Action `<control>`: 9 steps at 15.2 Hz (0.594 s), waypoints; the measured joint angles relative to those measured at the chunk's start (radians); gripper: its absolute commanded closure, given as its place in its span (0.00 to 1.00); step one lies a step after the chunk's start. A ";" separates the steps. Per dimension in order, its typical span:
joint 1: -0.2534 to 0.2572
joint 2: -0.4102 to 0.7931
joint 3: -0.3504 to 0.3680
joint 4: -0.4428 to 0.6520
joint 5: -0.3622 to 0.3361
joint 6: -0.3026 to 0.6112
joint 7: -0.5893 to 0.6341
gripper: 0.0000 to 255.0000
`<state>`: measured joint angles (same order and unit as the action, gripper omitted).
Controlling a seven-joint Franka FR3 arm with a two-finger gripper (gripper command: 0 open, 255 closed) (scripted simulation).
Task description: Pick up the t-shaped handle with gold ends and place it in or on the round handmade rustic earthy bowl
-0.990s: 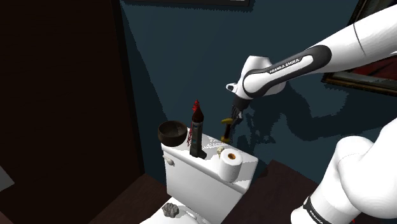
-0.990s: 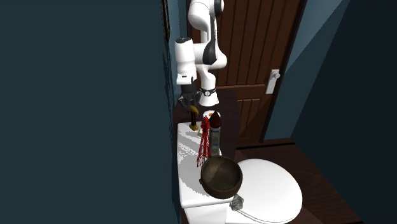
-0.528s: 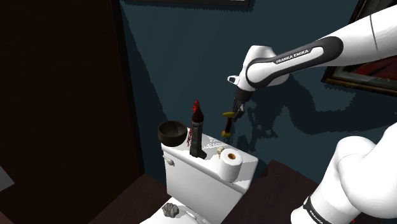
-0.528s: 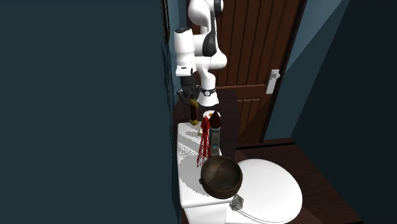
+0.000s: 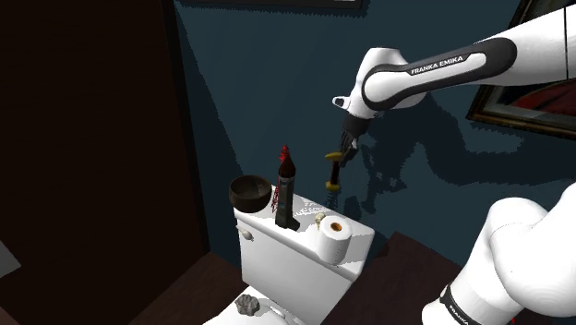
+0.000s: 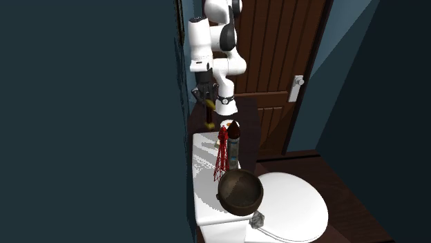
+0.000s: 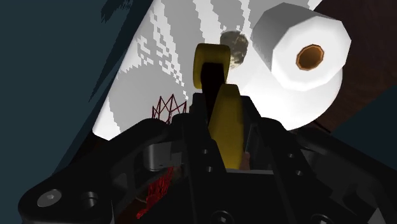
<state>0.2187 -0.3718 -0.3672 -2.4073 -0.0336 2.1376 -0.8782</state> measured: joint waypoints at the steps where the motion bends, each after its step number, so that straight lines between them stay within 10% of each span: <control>1: 0.000 -0.004 0.001 0.005 -0.001 -0.008 0.002 1.00; 9: 0.069 0.216 0.033 0.249 0.084 -0.039 0.046 1.00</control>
<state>0.2881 -0.1555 -0.3339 -2.1582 0.0507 2.0988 -0.8320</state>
